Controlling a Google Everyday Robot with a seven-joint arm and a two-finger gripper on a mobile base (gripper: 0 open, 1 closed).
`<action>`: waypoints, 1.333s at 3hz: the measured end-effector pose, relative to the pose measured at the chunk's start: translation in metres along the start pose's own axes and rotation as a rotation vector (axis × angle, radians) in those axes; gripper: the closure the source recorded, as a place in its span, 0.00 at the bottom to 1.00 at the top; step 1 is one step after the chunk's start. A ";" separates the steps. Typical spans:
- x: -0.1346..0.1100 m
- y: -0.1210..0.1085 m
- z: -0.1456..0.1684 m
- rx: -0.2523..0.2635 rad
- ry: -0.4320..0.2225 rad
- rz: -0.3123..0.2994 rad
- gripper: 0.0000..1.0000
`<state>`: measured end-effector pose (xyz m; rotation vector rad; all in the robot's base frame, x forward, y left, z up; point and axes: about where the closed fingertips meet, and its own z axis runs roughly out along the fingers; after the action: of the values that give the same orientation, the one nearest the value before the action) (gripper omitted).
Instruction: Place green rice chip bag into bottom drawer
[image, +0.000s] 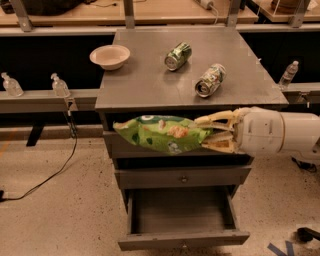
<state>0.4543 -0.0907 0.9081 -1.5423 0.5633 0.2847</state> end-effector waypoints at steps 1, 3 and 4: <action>-0.001 0.005 0.001 -0.005 0.000 0.010 1.00; 0.031 0.066 0.003 0.026 -0.004 0.107 1.00; 0.052 0.121 0.005 0.039 0.003 0.183 1.00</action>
Offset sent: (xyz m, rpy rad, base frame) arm 0.0010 -0.0023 -0.0230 0.0158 0.0439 -0.0052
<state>0.4370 -0.0915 0.7776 -1.4562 0.7107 0.4089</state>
